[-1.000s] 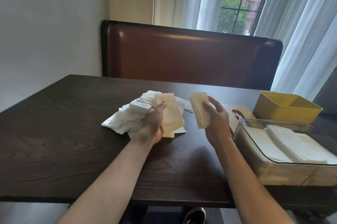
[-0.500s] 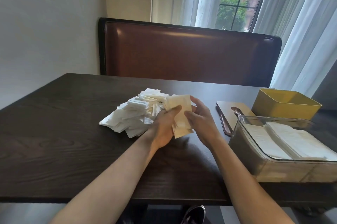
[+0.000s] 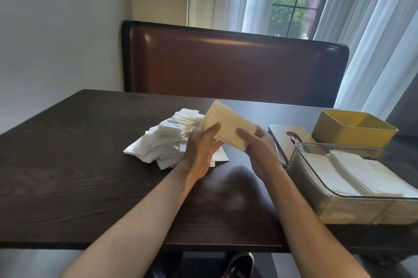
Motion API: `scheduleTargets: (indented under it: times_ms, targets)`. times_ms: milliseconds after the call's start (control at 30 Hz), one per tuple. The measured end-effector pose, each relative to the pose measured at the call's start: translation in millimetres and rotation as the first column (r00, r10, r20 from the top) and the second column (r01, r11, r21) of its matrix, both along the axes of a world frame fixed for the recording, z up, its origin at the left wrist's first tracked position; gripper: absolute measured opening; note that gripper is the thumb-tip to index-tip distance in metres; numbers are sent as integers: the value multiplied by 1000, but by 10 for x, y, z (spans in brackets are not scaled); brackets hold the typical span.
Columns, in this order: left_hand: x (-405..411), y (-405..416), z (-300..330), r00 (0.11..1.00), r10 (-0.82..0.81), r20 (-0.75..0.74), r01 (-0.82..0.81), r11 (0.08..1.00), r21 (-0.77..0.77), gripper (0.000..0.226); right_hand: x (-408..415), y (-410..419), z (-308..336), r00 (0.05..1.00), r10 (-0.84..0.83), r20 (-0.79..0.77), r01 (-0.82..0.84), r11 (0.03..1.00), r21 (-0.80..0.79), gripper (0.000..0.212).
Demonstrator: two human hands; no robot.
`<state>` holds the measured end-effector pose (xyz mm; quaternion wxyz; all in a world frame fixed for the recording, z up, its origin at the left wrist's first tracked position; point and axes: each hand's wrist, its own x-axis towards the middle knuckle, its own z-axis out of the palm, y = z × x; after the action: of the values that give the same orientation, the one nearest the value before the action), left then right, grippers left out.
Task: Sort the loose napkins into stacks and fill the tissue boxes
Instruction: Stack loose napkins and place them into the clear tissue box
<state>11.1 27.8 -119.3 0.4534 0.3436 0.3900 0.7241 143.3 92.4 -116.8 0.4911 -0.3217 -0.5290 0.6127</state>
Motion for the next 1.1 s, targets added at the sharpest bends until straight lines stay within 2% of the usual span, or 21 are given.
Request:
scheduleTargets:
  times_ms: [100, 233, 333, 433, 633, 767, 833, 867, 967, 1033, 1100]
  targets:
    - [1, -11, -30, 982, 23, -187, -37, 997, -71, 24, 40, 31, -6, 995, -96, -25, 95, 995, -14, 42]
    - [47, 3, -59, 822, 151, -549, -224, 972, -68, 39, 30, 13, -20, 958, -235, 161, 214, 967, 139, 24]
    - [76, 1, -76, 714, 158, -682, -277, 958, -68, 38, -19, 9, -51, 964, -200, 176, 185, 978, 98, 19]
    - [148, -6, -81, 626, 112, -772, -287, 953, -95, 30, -65, 8, -87, 967, -203, 157, 198, 979, 44, 25]
    - [210, -23, -72, 592, 177, -786, -328, 944, -34, 40, -50, 5, -99, 946, -292, 140, 295, 956, 0, 19]
    - [247, -19, -99, 571, 233, -787, -352, 936, 21, 45, -56, 20, -83, 930, -331, 160, 340, 940, -30, 25]
    - [324, -22, -77, 626, 196, -755, -333, 942, -31, 46, -51, 33, -85, 922, -352, 162, 362, 931, -36, 27]
    - [365, -26, -52, 683, 180, -708, -322, 944, -71, 45, -48, 41, -93, 916, -368, 159, 378, 925, -36, 25]
    - [460, 5, 34, 846, 182, -501, -289, 946, -146, 35, -32, 49, -104, 906, -400, 138, 410, 911, -45, 30]
    - [505, 61, 63, 873, 213, -439, -312, 936, -165, 30, -30, 41, -99, 905, -404, 131, 412, 911, -33, 36]
    - [538, 128, 67, 854, 265, -448, -381, 904, -192, 31, -31, 37, -86, 907, -404, 122, 408, 913, -12, 36]
